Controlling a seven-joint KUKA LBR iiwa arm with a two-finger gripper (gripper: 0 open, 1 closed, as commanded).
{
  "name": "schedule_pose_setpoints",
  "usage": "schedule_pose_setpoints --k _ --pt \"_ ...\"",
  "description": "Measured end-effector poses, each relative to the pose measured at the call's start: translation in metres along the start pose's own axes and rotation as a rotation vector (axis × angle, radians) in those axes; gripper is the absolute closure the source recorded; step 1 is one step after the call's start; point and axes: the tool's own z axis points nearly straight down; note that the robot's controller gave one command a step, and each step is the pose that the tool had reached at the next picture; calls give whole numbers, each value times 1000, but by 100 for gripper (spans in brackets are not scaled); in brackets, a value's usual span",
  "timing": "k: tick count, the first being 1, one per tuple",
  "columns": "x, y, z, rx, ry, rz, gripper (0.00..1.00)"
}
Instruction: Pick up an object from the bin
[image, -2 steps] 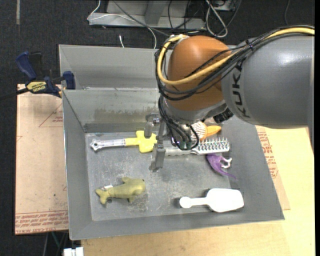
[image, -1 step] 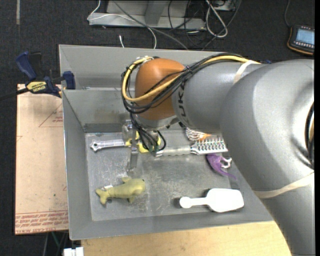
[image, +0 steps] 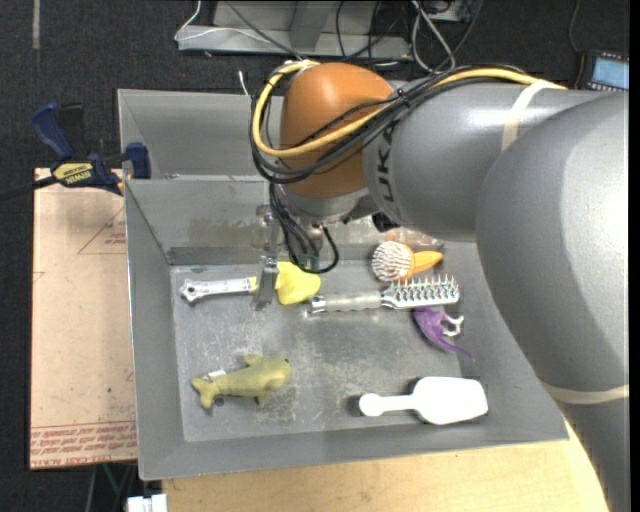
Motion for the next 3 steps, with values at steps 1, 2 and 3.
schedule_pose_setpoints --k 1,2,3 --pt "8 -7 95 3 20 -120 0" --pt "17 12 90 -3 -4 -155 0" --pt "12 -29 89 2 12 -68 100"
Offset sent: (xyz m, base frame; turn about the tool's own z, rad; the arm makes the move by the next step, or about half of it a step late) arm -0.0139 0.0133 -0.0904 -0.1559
